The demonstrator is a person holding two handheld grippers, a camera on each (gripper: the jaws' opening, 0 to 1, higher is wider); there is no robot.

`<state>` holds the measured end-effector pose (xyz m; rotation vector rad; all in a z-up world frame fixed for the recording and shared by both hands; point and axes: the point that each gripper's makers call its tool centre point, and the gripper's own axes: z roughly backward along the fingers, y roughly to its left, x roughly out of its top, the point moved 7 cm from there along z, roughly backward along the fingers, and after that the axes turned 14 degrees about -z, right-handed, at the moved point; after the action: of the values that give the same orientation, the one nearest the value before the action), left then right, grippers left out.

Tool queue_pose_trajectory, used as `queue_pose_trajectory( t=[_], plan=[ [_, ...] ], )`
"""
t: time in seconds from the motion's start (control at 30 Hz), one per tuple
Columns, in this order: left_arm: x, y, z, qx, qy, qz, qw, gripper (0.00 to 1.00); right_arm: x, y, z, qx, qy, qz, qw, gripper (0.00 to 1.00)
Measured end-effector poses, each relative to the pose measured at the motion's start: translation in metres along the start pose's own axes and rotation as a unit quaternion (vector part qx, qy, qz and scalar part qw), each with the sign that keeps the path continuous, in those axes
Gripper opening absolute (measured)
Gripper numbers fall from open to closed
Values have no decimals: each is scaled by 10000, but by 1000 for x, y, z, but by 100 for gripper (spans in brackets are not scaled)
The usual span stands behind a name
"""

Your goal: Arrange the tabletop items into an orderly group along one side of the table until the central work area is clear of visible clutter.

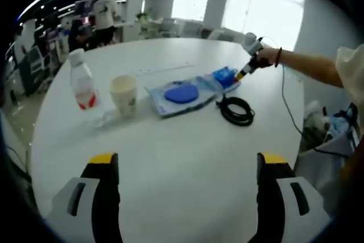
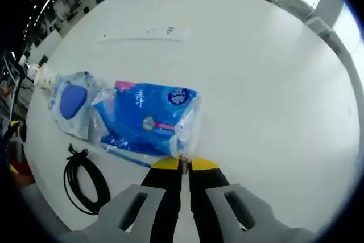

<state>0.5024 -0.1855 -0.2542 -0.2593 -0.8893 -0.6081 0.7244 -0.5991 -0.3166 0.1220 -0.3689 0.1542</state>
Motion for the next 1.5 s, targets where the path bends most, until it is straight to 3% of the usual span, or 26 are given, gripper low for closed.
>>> queue_pose_trajectory(
  t=[0.2,0.3,0.5,0.67,0.93,1.17,1.33,1.5],
  plan=[
    [1,-2,-1,-29,9,0,10000,98,-2,-3,-3,-231,54,70,9997,7],
    [1,-2,-1,-27,2,-5,10000,99,-2,-5,-3,-449,50,390,9982,8],
    [1,0,-1,-5,8,23,10000,99,0,-6,-5,-367,-133,67,9992,8],
    [0,0,-2,-8,20,53,10000,99,-3,-6,-7,-320,-49,79,9994,8],
    [1,-1,-2,-38,24,62,10000,99,-1,-8,-4,-209,-221,-138,9994,12],
    [2,-2,-2,-73,-2,64,10000,99,1,-11,6,-220,-411,-147,9988,31],
    [5,-4,-1,-111,-41,64,9999,99,1,-5,15,24,-657,-188,9977,49],
    [6,-6,0,-134,-79,71,9999,99,-2,3,24,260,-808,-148,9963,62]
  ],
)
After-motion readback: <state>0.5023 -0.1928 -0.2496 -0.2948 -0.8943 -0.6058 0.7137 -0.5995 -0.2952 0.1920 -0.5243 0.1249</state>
